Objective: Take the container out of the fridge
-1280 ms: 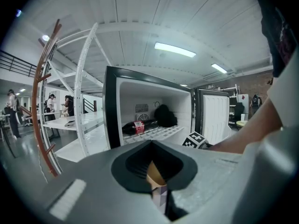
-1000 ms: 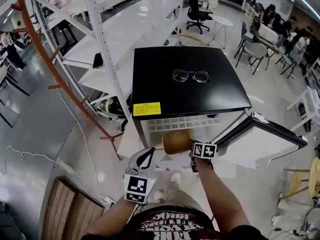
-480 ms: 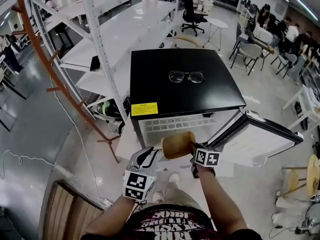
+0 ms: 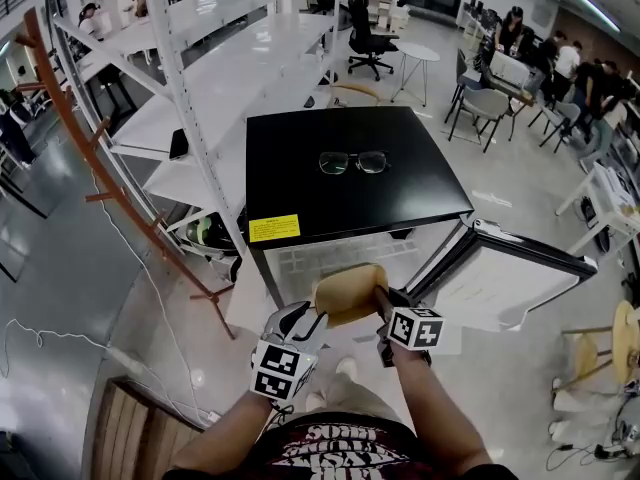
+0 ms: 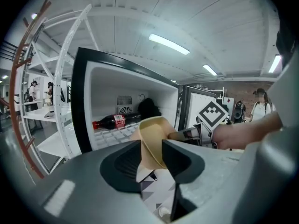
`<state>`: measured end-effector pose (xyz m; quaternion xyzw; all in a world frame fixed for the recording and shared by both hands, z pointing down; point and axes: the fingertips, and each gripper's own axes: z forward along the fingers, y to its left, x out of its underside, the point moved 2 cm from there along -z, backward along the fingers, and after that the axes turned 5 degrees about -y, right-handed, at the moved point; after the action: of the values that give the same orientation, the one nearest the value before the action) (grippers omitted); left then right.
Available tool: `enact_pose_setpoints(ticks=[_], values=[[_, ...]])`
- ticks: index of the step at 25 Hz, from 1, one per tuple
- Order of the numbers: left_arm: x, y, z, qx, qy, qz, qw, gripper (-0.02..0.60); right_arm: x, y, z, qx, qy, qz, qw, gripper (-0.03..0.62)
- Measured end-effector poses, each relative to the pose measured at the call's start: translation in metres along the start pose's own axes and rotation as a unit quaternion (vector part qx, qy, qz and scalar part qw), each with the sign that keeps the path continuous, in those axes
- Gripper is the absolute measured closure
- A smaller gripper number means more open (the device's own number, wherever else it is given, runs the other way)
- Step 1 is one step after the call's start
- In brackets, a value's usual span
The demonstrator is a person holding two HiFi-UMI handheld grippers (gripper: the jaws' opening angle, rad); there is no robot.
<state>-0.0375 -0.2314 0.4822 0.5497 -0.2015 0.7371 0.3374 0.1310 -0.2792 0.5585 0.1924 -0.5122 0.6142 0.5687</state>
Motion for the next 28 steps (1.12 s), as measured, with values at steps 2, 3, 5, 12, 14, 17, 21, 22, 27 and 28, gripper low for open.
enact_pose_setpoints(ticks=[2, 3, 5, 12, 14, 17, 21, 22, 27, 28], values=[[0.000, -0.003, 0.003, 0.005, 0.004, 0.002, 1.0000, 0.440, -0.008, 0.006, -0.006, -0.006, -0.010, -0.004, 1.000, 0.545], [-0.001, -0.004, 0.003, 0.006, 0.005, 0.002, 1.0000, 0.440, -0.011, 0.009, -0.009, -0.008, -0.014, -0.005, 1.000, 0.545], [-0.003, -0.003, 0.005, 0.005, 0.004, 0.002, 1.0000, 0.440, -0.018, 0.015, -0.014, -0.012, -0.022, -0.009, 1.000, 0.545], [-0.019, 0.009, -0.004, -0.026, -0.023, 0.026, 0.9991, 0.487, -0.032, 0.035, -0.039, -0.010, -0.044, -0.070, 0.996, 0.543], [-0.025, 0.014, -0.007, -0.035, -0.034, 0.037, 0.9981, 0.495, -0.036, 0.042, -0.042, -0.014, -0.047, -0.096, 0.994, 0.542], [-0.031, 0.018, -0.010, -0.042, -0.048, 0.041, 0.9971, 0.503, -0.040, 0.049, -0.042, -0.016, -0.045, -0.129, 0.990, 0.537], [-0.040, 0.017, -0.014, -0.045, -0.064, 0.060, 0.9951, 0.509, -0.046, 0.054, -0.048, -0.023, -0.050, -0.134, 0.989, 0.534], [-0.042, 0.017, -0.014, -0.046, -0.067, 0.067, 0.9944, 0.508, -0.049, 0.055, -0.050, -0.027, -0.053, -0.131, 0.990, 0.534], [-0.056, 0.017, -0.020, -0.049, -0.090, 0.069, 0.9924, 0.511, -0.067, 0.065, -0.065, -0.043, -0.083, -0.140, 0.986, 0.526], [-0.059, 0.016, -0.021, -0.048, -0.095, 0.067, 0.9920, 0.511, -0.071, 0.067, -0.068, -0.042, -0.088, -0.150, 0.984, 0.525]])
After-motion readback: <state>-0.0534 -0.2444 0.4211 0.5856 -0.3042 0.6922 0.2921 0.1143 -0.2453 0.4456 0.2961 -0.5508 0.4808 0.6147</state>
